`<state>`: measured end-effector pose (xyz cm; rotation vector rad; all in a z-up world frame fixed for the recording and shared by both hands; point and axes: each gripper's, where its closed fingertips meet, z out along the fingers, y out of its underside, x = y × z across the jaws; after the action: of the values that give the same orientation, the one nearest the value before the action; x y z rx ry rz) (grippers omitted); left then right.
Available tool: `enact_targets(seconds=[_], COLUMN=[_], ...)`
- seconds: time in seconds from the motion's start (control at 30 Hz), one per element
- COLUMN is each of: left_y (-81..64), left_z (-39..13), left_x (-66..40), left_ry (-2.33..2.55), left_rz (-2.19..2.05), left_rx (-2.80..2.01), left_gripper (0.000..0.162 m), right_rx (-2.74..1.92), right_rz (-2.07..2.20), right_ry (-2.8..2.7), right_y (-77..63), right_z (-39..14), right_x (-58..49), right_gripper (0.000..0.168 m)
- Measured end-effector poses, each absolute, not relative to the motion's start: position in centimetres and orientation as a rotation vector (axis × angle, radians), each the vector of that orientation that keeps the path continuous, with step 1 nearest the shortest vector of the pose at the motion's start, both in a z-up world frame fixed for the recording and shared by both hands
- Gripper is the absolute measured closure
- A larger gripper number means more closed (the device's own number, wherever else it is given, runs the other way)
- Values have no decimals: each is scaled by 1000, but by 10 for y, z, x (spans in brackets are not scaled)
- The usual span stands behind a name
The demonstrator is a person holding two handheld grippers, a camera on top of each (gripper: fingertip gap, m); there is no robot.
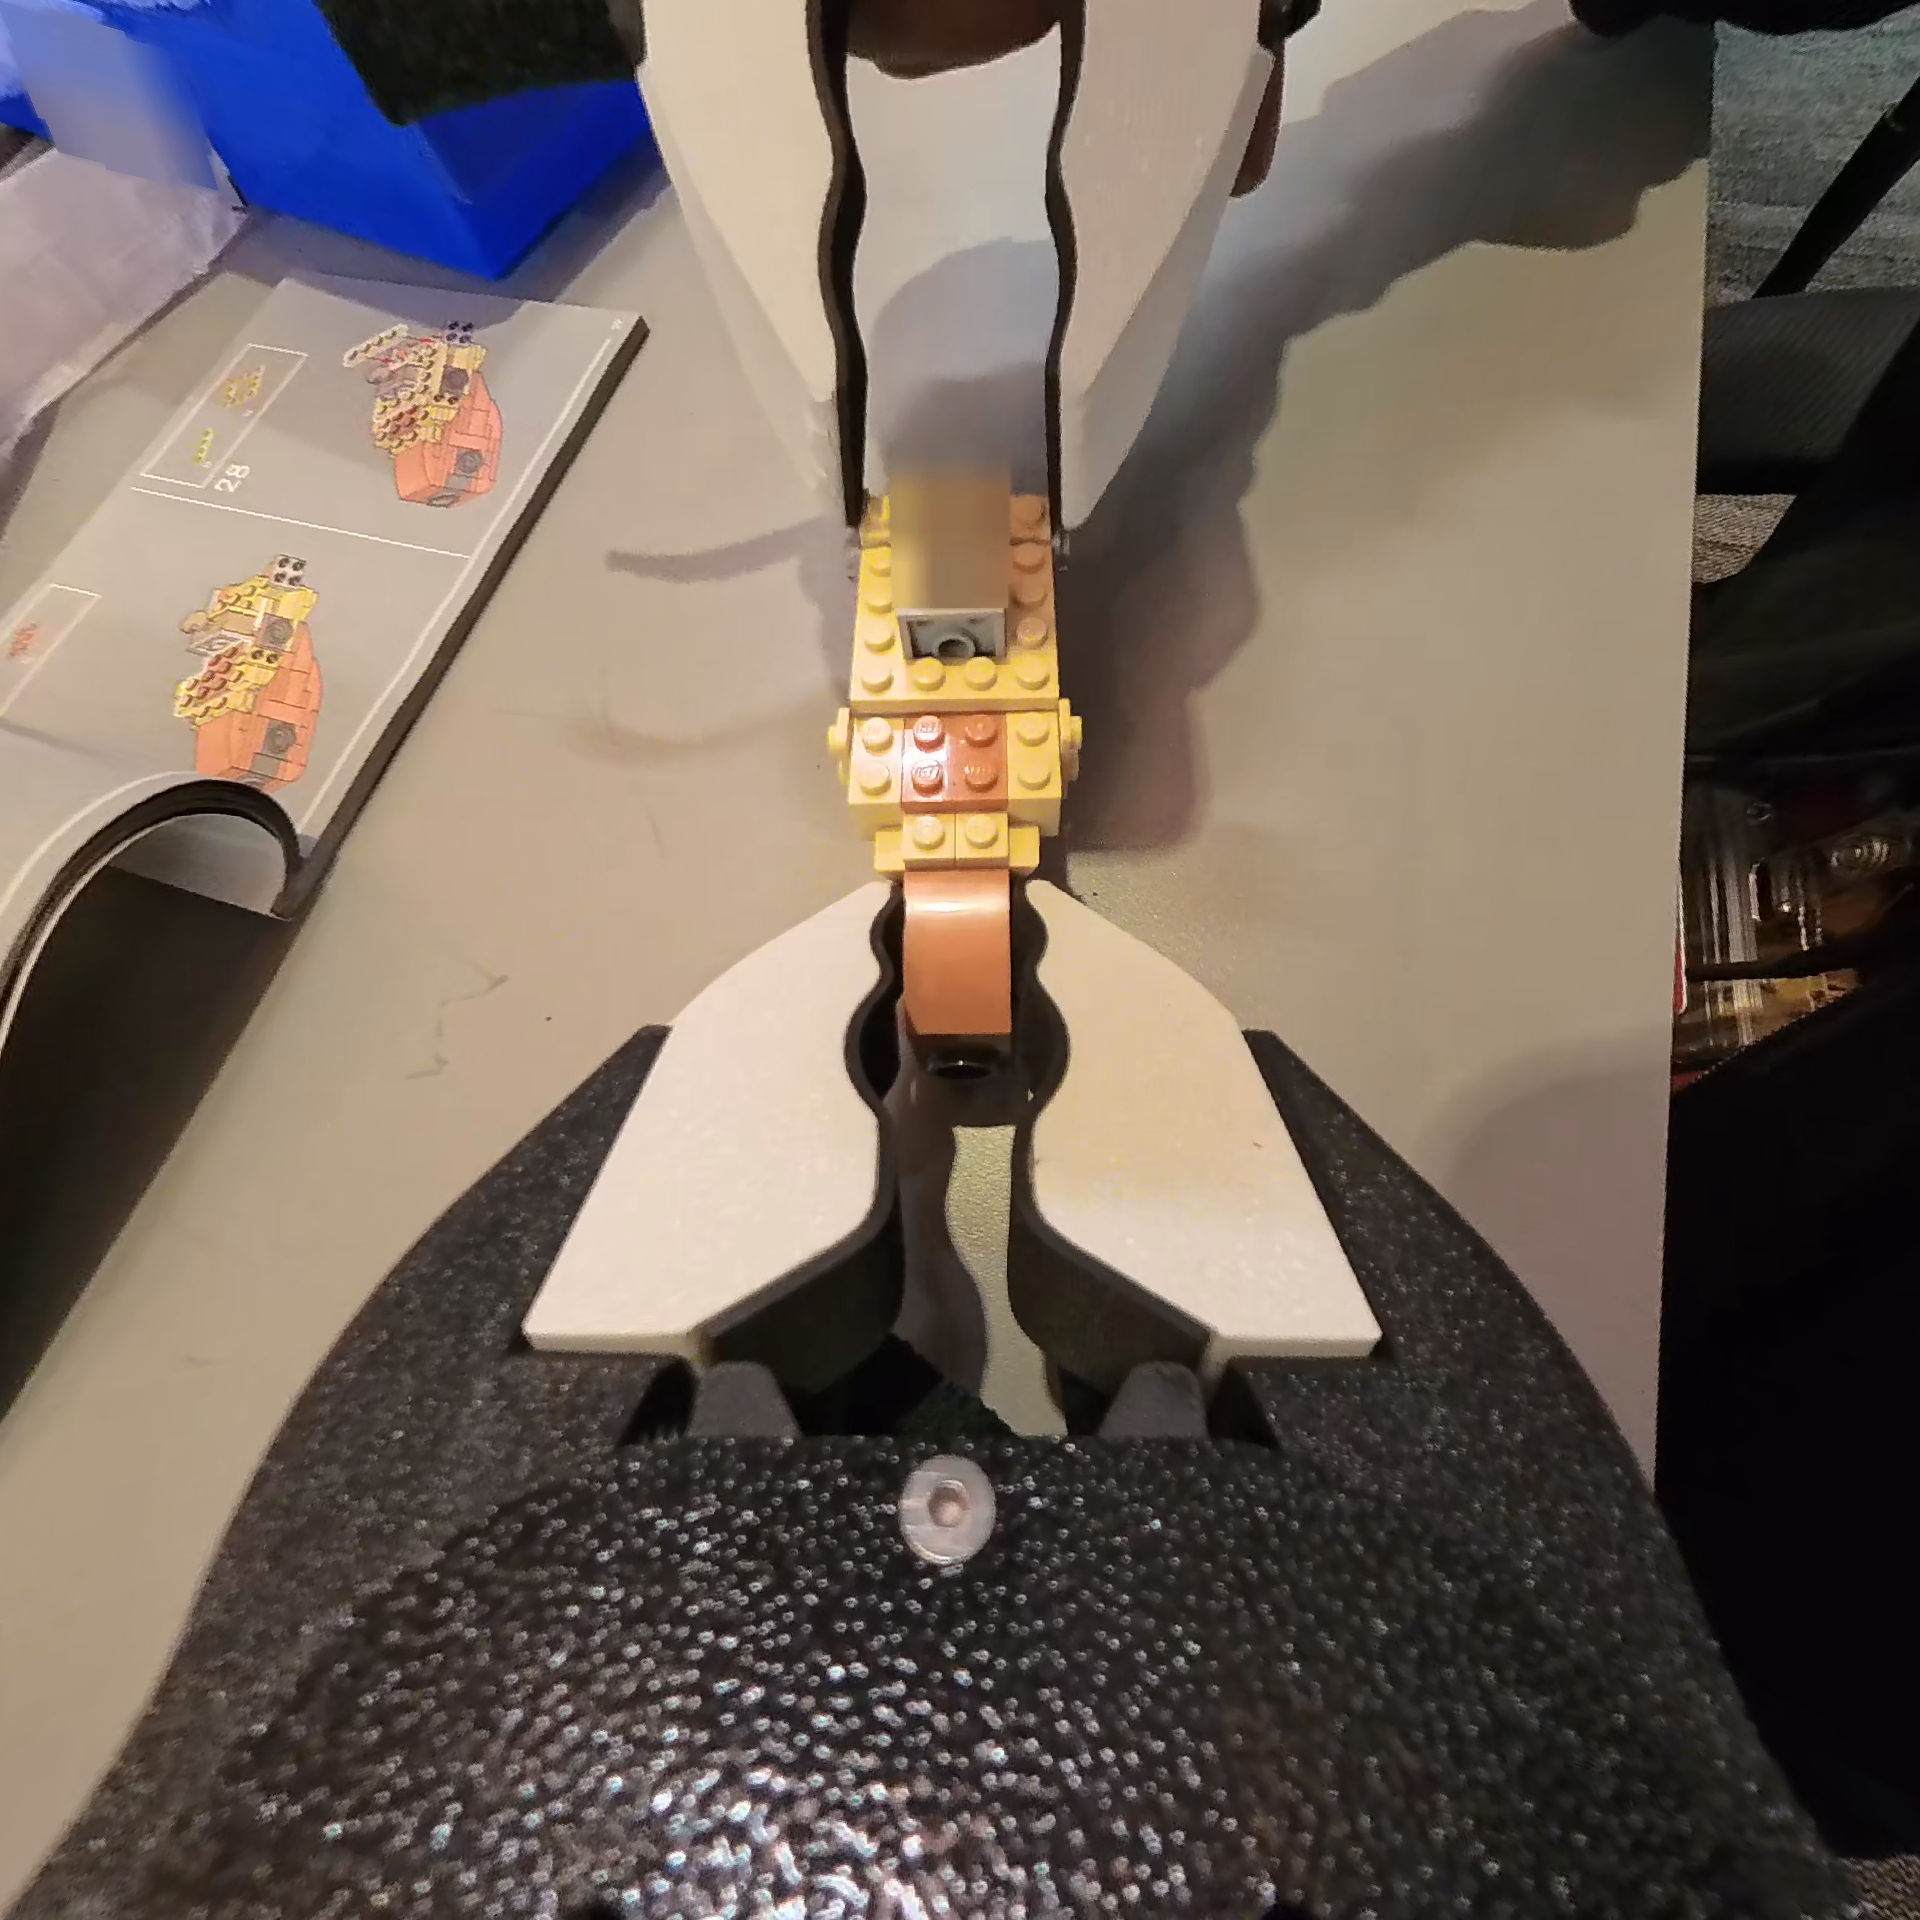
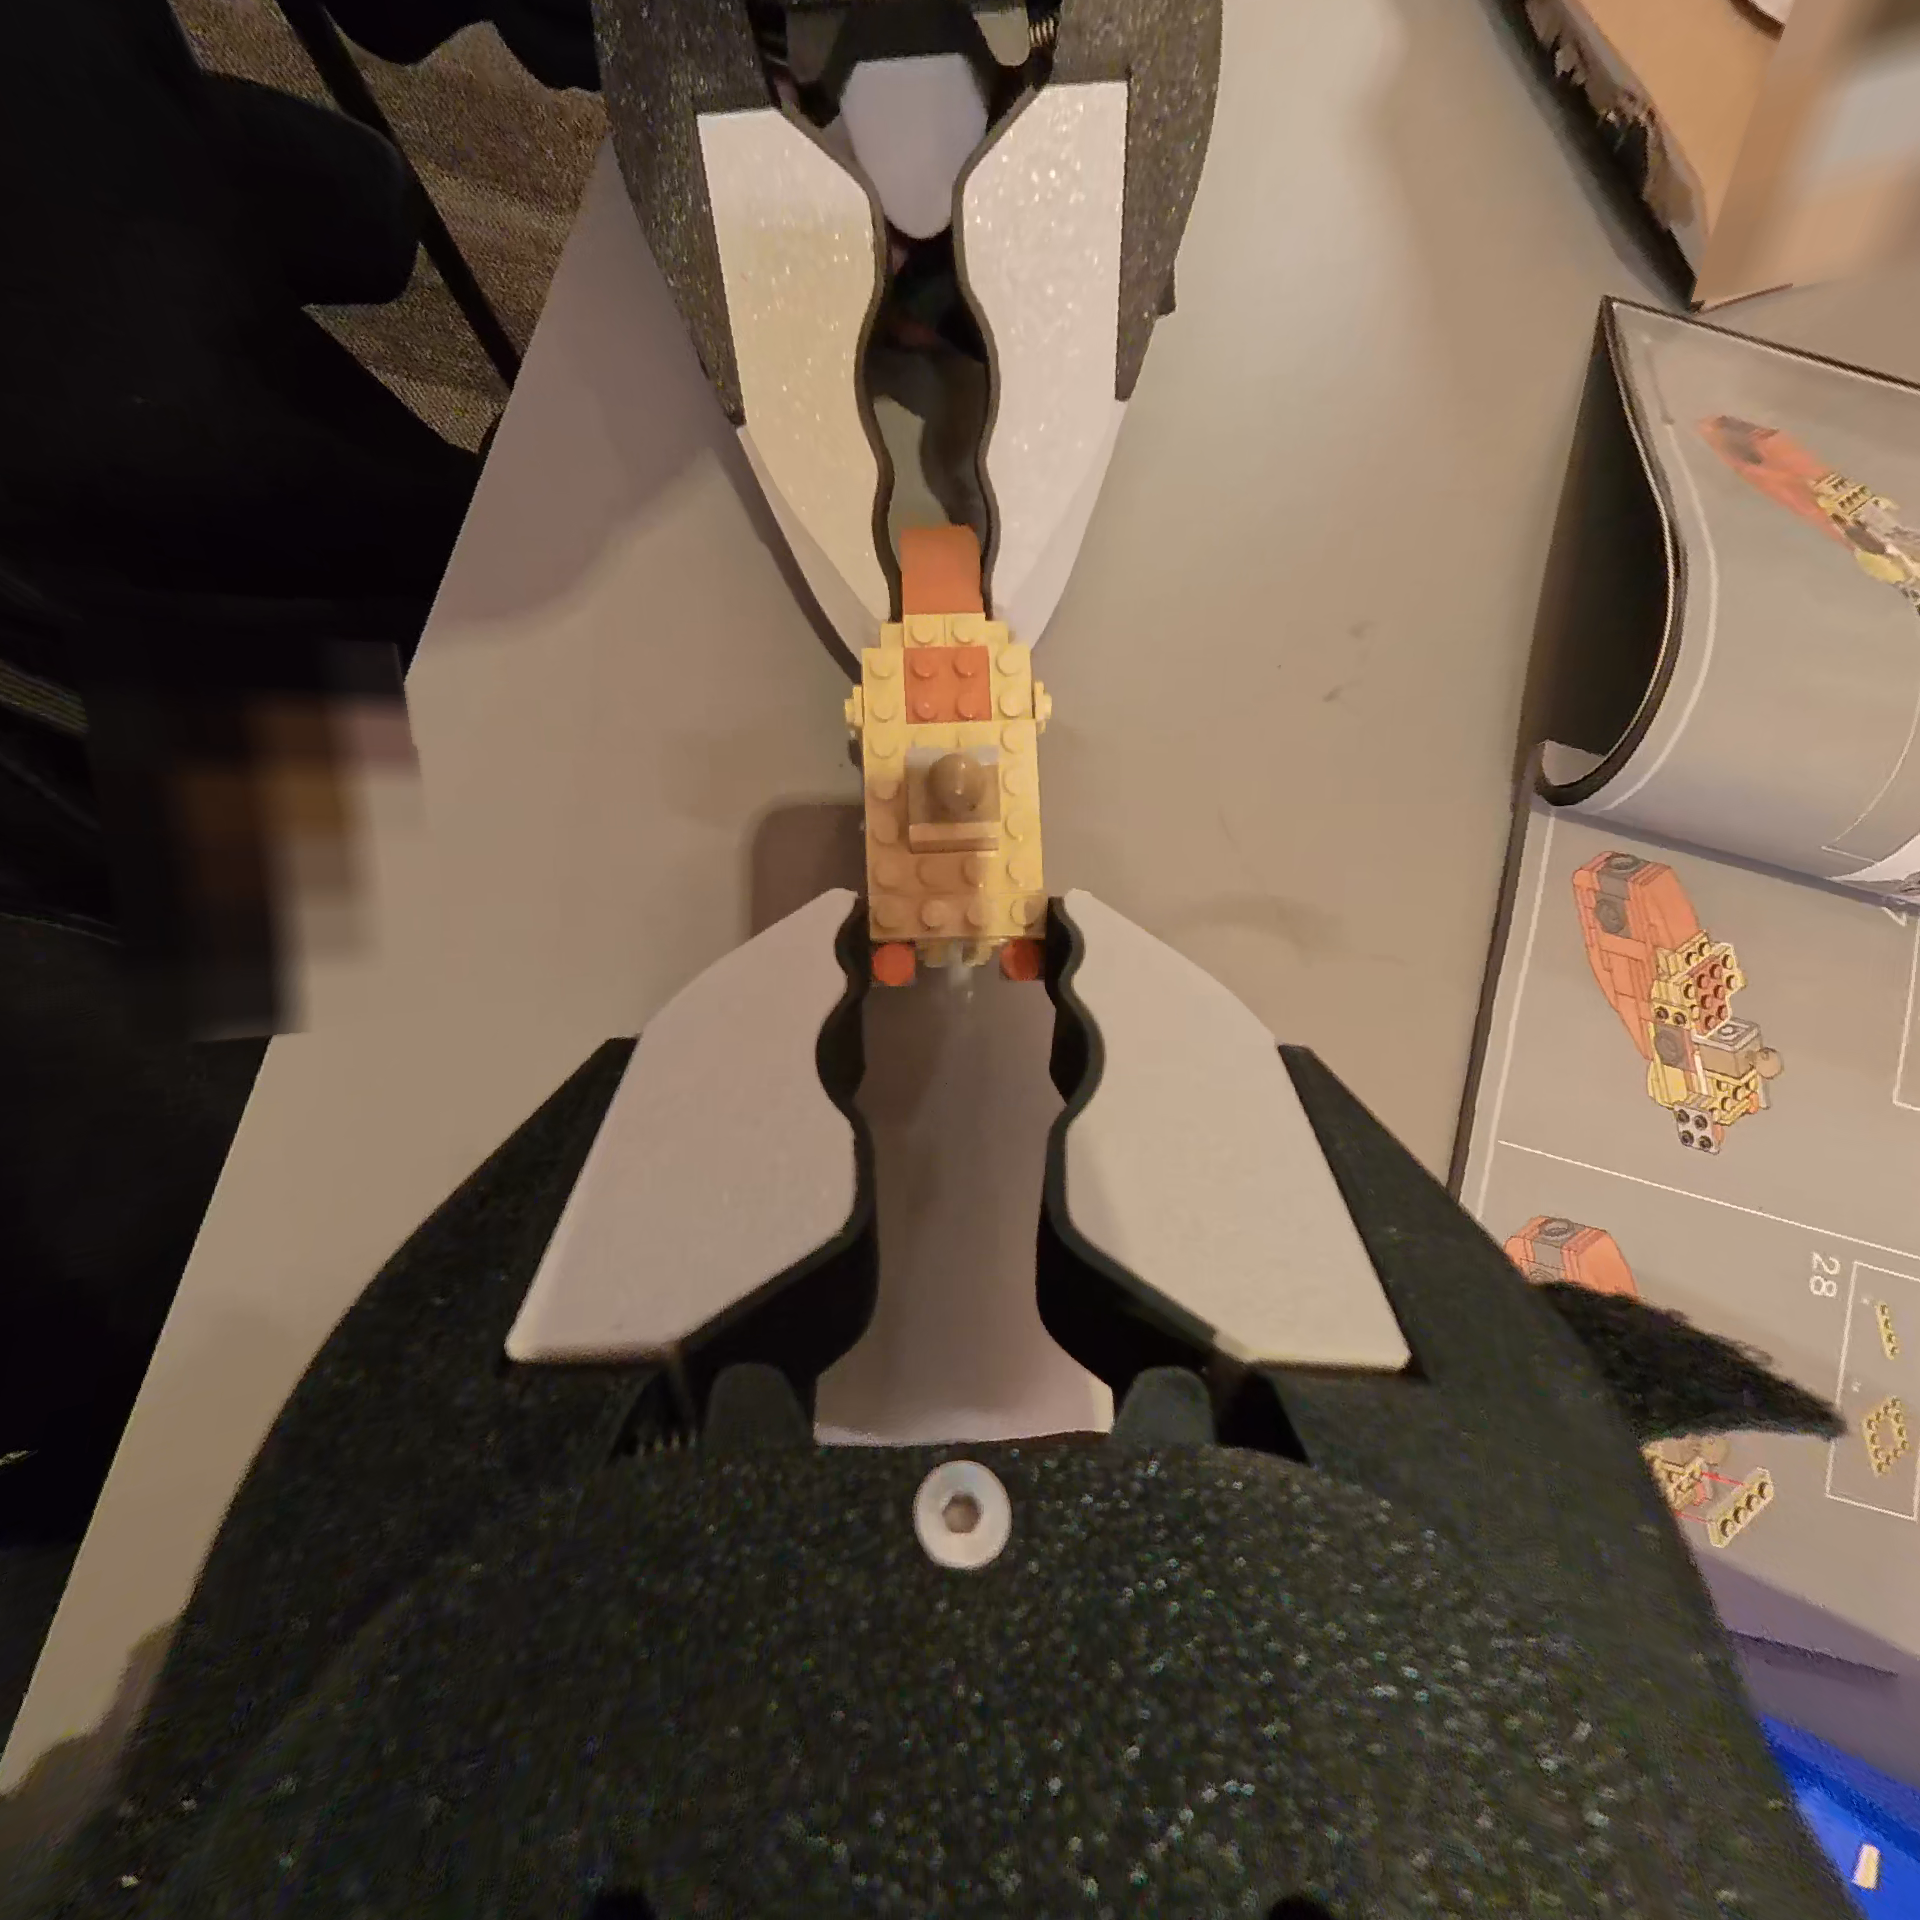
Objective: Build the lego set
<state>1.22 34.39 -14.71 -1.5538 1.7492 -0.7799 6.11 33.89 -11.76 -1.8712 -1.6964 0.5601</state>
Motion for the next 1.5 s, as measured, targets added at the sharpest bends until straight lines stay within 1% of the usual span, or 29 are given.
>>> enact_targets(seconds=[0.27,0.47,0.57,0.73,0.83,1.1,1.5], left_y=[344,344,345,345,346,347,347], left_z=[-147,-148,-148,-148,-148,-148,-148], left_x=[12,12,12,12,12,11,11], left_ry=[1750,1749,1750,1752,1750,1738,1743], left_rz=[-787,-796,-815,-863,-899,-959,-1027], left_rx=[-1557,-1570,-1582,-1610,-1633,-1677,-1705], left_gripper=[144,144,144,144,144,145,144], right_rx=[-1859,-1788,-1646,-1263,-1102,-870,-806], right_rz=[577,537,422,73,-25,-63,4], right_ry=[-1687,-1650,-1666,-1662,-1666,-1616,-1637], right_y=[339,339,338,350,351,357,351], right_z=[-118,-118,-122,-120,-120,-122,-124], right_x=[60,67,76,86,82,72,65], right_gripper=[136,122,121,125,126,128,131])
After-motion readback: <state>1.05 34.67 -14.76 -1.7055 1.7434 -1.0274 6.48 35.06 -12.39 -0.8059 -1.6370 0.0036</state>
